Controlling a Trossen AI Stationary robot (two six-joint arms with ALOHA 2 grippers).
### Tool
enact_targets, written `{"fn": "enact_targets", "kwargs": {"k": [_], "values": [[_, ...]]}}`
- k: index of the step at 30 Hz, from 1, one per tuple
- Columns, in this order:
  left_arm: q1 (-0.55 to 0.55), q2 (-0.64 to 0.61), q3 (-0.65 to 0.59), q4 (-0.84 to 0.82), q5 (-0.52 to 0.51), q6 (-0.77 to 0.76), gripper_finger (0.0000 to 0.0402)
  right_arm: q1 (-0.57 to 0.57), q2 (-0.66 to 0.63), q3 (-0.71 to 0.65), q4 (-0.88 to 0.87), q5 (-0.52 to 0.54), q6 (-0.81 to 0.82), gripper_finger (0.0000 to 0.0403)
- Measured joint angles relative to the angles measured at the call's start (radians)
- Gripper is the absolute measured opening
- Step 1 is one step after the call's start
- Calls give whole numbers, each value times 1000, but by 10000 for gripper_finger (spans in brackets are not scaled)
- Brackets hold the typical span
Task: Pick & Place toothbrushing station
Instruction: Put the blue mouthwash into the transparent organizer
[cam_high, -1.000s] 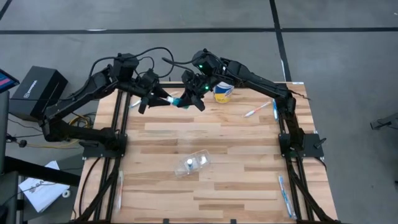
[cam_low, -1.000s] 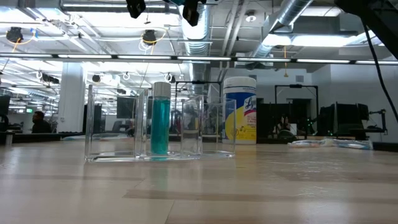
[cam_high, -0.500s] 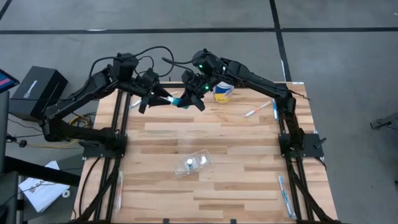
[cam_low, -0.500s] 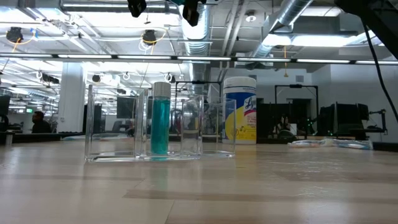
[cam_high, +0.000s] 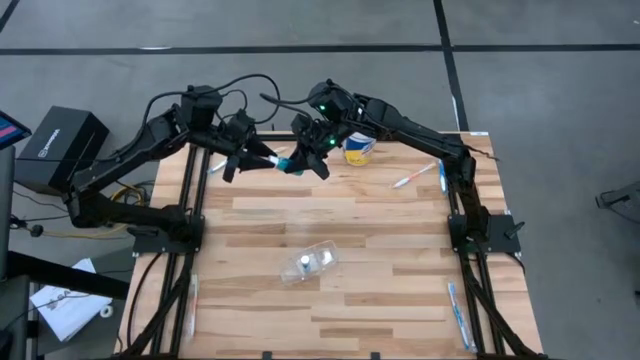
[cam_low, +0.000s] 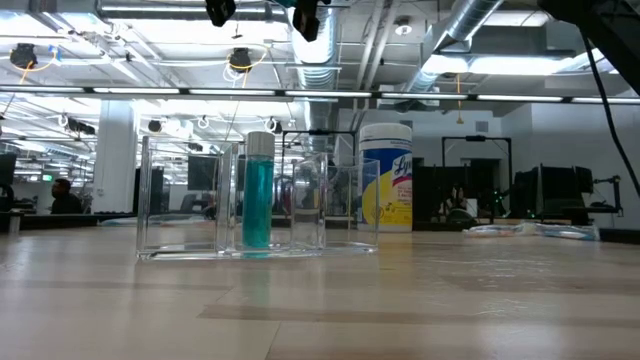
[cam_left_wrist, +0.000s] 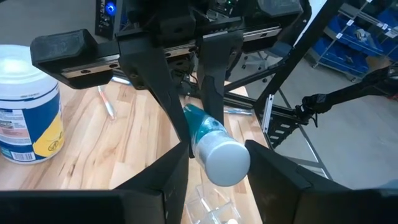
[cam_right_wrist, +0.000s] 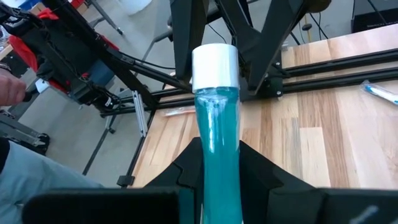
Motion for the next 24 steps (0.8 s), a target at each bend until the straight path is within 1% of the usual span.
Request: {"fn": "enact_targets", "kwargs": {"k": [8,16,19,24], "values": [[0,-1,0,1,-9,0,92,0,0,0,1,-12,15,55],[0,-1,0,1,-12,13,89,0,0,-1,8,-27,14,58],[0,-2,0,4,-14,14,89,-2,0,11,7,-29,31,92],[1,0,2,2,-2,18,88,-16,0,26,16,-42,45,188]]}}
